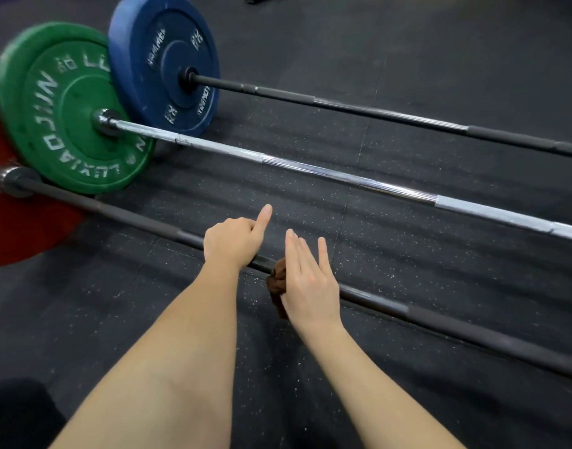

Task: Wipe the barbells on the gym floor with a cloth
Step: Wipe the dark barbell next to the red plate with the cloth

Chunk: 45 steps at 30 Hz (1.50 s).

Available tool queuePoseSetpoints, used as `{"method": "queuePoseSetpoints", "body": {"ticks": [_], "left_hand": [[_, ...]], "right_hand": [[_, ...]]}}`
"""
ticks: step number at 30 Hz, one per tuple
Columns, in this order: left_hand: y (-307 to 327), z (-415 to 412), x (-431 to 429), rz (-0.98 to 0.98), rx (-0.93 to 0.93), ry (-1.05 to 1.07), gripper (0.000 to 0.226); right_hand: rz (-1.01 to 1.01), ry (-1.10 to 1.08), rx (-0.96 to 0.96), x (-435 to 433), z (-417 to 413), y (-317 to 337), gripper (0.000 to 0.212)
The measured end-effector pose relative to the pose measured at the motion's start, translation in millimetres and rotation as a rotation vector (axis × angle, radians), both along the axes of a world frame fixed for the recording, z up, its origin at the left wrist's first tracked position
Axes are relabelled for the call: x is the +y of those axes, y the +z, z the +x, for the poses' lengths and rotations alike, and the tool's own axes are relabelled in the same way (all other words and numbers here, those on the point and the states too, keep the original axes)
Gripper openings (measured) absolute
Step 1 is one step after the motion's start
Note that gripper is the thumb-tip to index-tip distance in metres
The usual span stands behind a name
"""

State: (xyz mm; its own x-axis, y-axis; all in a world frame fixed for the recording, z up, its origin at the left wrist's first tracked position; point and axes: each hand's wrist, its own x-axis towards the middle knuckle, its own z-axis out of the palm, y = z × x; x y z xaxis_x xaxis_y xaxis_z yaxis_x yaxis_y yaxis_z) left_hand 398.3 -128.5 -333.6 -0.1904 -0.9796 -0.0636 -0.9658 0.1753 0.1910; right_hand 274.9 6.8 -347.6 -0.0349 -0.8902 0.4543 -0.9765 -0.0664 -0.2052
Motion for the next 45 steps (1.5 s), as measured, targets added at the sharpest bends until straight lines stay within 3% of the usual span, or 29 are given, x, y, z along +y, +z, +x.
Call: {"method": "queuePoseSetpoints", "body": {"ticks": [3,8,12,16,19,23,27,32,36,45], "left_hand": [[-1.4,0.7,-2.2,0.015,-0.012,0.017,0.103],[-2.2,-0.9,-3.5,0.042,-0.051,0.009,0.107],[8.8,-6.1,9.9,0.093,-0.033,-0.013,0.098],[21.6,-31.0,41.7,0.067,0.039,-0.112,0.086],[23.0,-58.9,51.7,0.023,0.091,-0.229,0.094],[20.5,-90.4,56.3,0.054,0.006,-0.304,0.058],[14.4,-98.1,53.0,0.103,0.116,-0.254,0.081],[14.5,-98.5,49.4,0.214,0.038,-0.294,0.094],[13.5,-97.3,52.7,0.215,0.016,-0.338,0.100],[24.2,-111.6,82.9,0.223,0.027,-0.377,0.092]], "right_hand": [[-0.042,-0.034,0.059,22.3,-24.3,-6.0,0.068],[-0.066,-0.159,0.131,67.1,-78.8,-11.7,0.087],[-0.066,-0.132,0.096,70.0,-86.4,-14.9,0.095],[-0.174,-0.100,0.064,52.3,-66.9,-19.0,0.075],[-0.212,-0.077,0.038,39.0,-50.0,-19.1,0.058],[-0.277,-0.119,0.090,38.4,-55.2,-21.5,0.057],[-0.274,-0.204,0.149,64.7,-86.9,-24.3,0.068],[-0.181,-0.351,0.193,97.5,-129.2,-23.6,0.084],[-0.168,-0.322,0.206,92.4,-124.7,-23.8,0.091],[-0.191,-0.230,0.230,85.8,-112.0,-24.6,0.067]]}}
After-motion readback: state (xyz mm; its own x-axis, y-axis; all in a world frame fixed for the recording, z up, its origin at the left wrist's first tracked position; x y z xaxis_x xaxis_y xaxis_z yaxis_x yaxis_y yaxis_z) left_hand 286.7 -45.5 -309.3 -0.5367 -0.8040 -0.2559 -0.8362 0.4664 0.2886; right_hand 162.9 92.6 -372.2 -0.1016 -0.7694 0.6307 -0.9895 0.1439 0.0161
